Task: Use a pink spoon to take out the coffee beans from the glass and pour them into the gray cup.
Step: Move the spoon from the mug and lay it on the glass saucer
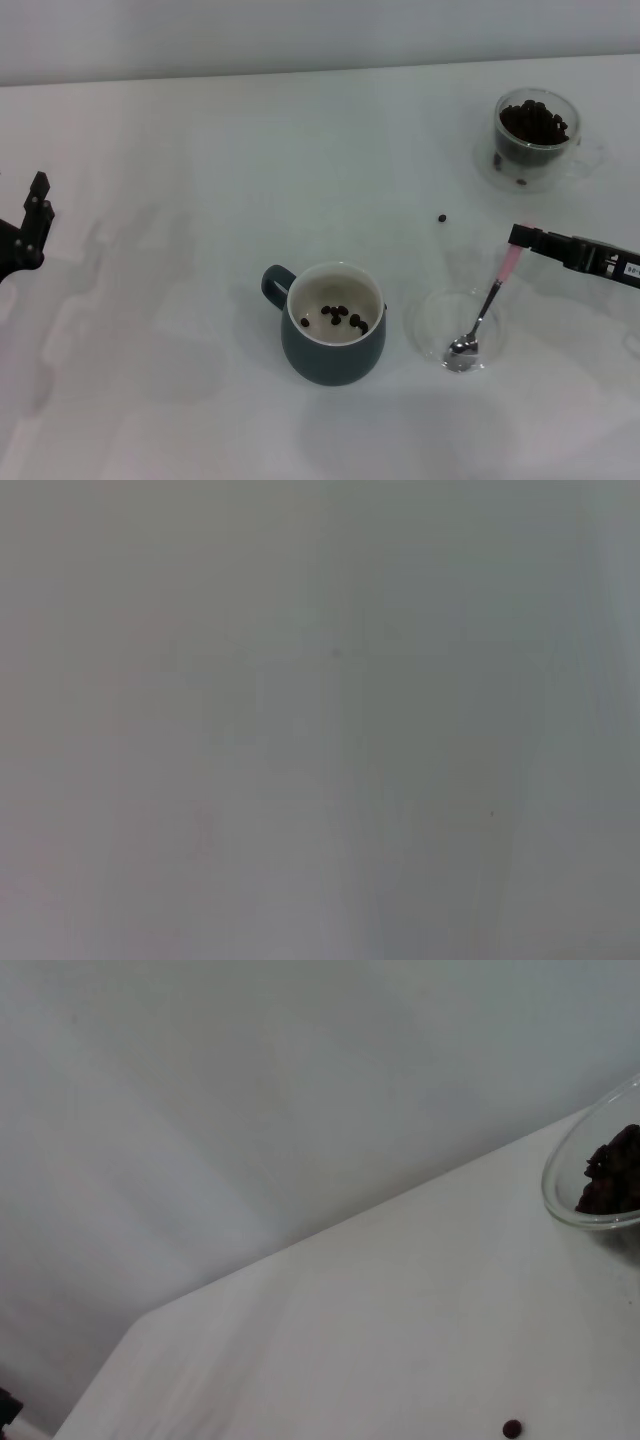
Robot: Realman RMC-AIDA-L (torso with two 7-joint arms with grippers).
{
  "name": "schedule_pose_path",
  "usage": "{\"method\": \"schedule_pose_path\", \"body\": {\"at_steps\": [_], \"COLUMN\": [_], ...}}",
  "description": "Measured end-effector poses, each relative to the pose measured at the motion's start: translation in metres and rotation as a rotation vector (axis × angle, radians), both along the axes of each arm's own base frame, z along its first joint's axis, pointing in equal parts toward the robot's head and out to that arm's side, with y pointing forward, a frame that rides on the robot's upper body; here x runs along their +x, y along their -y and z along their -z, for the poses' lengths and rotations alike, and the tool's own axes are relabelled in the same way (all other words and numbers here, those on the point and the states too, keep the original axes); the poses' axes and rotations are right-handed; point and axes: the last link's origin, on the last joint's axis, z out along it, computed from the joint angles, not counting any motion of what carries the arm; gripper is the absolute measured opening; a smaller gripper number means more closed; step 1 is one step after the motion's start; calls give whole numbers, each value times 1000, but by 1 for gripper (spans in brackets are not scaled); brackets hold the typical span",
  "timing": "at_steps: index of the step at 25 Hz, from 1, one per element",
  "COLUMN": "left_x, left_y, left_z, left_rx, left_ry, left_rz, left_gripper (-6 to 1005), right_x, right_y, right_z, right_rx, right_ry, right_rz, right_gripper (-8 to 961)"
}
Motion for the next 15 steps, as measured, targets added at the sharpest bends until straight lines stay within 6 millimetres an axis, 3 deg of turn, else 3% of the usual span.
{"method": "schedule_pose_path", "body": {"at_steps": [15], "left_x": [0], "left_y": [-1], "left_z": [1], "left_rx": [-5], "left_ry": [-3], "left_rz": [-3], "left_gripper": [503], "right_x": [-3], "right_y": [-4], "right_z": [2], "right_rx": [-14], "right_ry": [7], "right_rz": [-15], "right_gripper": [214]}}
